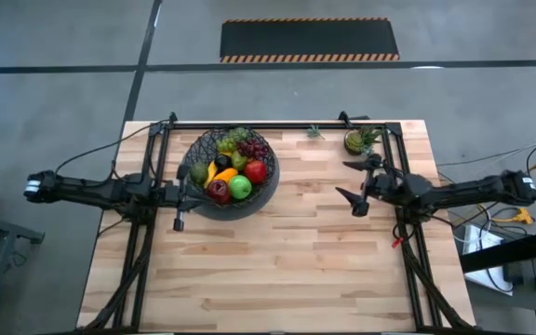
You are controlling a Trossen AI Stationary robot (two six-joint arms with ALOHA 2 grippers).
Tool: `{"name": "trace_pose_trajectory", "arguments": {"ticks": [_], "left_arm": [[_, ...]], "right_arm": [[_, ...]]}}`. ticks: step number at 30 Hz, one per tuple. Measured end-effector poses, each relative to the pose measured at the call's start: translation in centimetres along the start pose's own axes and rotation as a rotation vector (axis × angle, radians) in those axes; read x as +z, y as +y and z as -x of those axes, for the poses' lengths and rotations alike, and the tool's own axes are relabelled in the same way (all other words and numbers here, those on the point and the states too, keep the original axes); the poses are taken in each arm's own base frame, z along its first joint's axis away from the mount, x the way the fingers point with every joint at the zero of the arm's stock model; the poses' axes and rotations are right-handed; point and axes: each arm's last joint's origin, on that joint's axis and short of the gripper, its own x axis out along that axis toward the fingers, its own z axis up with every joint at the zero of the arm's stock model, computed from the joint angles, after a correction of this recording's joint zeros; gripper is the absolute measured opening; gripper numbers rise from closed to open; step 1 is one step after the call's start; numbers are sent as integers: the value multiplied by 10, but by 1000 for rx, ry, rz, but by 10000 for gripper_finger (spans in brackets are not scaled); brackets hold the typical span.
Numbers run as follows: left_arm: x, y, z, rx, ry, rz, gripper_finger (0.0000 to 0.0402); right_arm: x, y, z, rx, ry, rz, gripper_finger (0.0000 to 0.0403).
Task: Build produce basket
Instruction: Return to Home Position
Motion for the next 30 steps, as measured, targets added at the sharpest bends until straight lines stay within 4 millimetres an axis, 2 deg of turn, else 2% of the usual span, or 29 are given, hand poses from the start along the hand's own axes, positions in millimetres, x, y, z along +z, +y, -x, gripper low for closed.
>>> {"name": "trace_pose_trajectory", "arguments": {"ticks": [12,19,30], "left_arm": [[-3,1,14,-4,13,-17,0],[-3,2,26,6,-38,-15,0],[-28,-2,31,13,-70,-5,0]], "right_arm": [[17,-9,15,-61,-124,19,368],[18,-11,22,-85,-118,18,368],[20,-16,34,-112,-129,4,368]]}}
